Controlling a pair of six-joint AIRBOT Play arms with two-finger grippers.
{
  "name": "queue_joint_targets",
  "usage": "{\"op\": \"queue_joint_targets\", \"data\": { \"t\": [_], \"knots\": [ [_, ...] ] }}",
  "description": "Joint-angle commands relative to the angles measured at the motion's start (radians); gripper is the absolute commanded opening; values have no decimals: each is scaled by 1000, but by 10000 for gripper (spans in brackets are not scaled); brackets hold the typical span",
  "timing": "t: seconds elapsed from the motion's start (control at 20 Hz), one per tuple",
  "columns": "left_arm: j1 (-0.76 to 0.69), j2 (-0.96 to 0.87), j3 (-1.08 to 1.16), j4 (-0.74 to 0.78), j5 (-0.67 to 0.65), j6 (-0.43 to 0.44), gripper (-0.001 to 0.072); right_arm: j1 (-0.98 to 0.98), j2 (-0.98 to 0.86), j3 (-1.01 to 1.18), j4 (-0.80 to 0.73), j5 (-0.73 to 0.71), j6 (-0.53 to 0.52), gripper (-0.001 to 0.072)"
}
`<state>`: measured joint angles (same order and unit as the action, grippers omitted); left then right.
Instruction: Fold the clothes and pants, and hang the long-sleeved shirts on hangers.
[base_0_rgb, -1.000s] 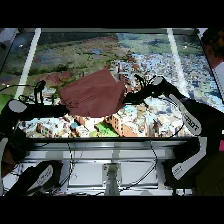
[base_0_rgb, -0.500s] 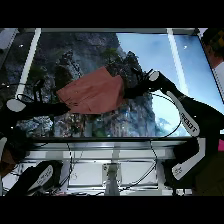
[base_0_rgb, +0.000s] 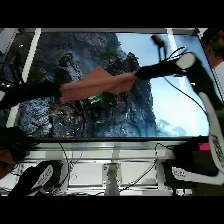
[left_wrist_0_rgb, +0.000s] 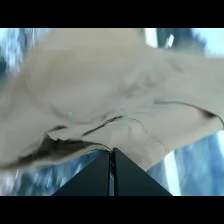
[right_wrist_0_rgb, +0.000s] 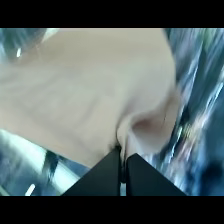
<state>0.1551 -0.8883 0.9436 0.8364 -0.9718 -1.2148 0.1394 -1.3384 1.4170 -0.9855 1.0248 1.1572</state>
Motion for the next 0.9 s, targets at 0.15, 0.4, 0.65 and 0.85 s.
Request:
{"op": "queue_joint_targets", "data": {
  "t": [0.15, 0.4, 0.65, 0.85],
  "knots": [
    [5, 154, 95, -229, 183, 0, 16, -4, 384, 1, -10, -30, 19, 10],
    [4, 383, 123, -294, 212, -45, 14, -4, 642, 1, -2, 78, 175, 10],
    [4, 494, 119, -43, 134, -402, 13, -4, 714, -3, -11, 161, 256, 10],
    [-3, 385, 47, 45, 47, -480, 15, -4, 576, -19, -45, 153, 255, 10]
  ]
}}
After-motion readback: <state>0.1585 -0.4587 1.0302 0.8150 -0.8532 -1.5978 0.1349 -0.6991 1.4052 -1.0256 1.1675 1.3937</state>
